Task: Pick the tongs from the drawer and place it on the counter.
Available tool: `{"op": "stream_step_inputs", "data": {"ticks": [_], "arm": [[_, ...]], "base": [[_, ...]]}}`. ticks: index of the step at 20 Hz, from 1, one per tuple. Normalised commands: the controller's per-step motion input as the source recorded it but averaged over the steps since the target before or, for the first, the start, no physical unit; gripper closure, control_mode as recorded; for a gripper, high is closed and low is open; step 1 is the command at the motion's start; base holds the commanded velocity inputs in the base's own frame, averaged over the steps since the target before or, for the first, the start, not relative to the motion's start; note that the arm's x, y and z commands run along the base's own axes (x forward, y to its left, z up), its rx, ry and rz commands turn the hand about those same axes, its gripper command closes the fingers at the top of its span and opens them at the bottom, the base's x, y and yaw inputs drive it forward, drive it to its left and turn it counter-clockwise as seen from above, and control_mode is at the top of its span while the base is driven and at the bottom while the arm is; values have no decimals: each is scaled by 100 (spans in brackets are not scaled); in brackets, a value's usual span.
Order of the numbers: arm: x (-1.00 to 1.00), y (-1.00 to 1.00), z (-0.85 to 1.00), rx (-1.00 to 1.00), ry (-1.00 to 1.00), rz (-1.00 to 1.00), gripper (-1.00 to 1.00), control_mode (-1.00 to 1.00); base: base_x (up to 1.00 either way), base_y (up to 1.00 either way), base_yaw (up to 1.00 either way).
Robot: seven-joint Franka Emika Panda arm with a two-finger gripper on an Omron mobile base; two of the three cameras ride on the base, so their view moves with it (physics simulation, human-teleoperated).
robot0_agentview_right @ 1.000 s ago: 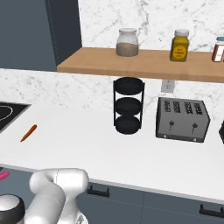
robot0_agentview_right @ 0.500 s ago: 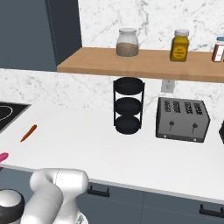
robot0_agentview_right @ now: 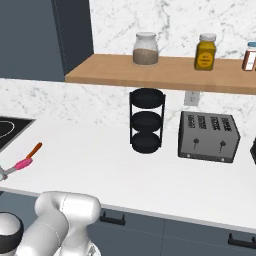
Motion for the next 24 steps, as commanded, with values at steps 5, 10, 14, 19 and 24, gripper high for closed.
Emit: {"op": "stream_step_inputs", "data": {"ticks": [5, 10, 14, 19, 24], "arm": [[100, -100, -2, 0, 3, 0, 100, -100], [100, -100, -15, 11, 3, 2, 100, -100], [97, -35, -51, 4, 3, 1, 100, -100], [98, -46, -44, 6, 0, 5, 100, -100], [67, -3, -23, 7, 0, 8, 100, -100]], "base": [[0, 0, 0], [0, 0, 0], [0, 0, 0], [0, 0, 0], [0, 0, 0]]}}
